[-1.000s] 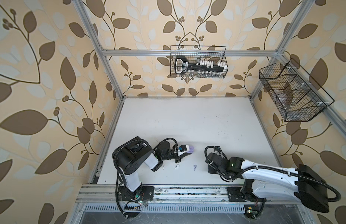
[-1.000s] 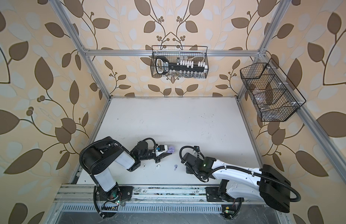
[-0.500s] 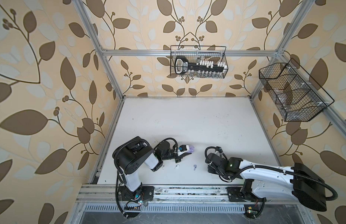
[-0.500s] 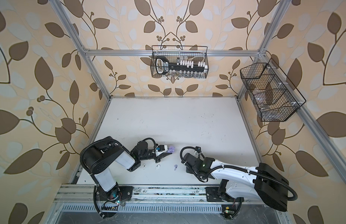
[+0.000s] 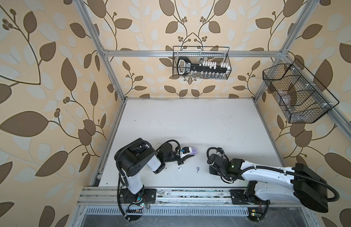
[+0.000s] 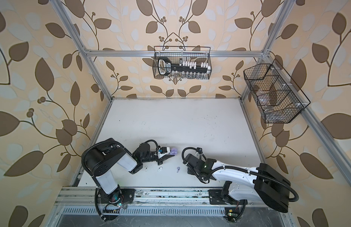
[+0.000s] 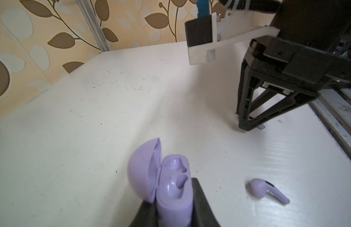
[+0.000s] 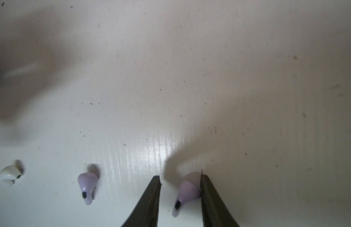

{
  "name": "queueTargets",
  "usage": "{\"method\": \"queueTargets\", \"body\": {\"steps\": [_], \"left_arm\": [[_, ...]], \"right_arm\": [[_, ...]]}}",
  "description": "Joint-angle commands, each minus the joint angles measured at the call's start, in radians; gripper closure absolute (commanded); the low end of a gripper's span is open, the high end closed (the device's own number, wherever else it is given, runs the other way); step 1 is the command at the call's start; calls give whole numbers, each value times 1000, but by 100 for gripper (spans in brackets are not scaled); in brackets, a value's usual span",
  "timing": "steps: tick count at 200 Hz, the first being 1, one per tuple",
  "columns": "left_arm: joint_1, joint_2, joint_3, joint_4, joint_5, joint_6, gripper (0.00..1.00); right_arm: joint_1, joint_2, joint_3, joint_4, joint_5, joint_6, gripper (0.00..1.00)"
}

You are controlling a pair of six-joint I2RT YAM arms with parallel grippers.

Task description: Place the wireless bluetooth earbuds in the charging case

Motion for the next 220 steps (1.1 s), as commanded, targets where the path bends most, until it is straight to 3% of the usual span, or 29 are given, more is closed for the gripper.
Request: {"method": "queueTargets", "body": {"steps": [1,64,110,220], "left_arm": [[-3,5,-2,64,-9,22,98],[-3,6,0,62,-9,19,98],[-4,6,3,57,-10,19,98],[-3,9,3,62,-15,20,98]], "right_arm": [[-2,20,44,-12,-5,-24,65],[-1,36,113,-171,60,-114,64],[2,59,137,-181,32,-176,62],[19,97,122,-160,36,-132,61]]}}
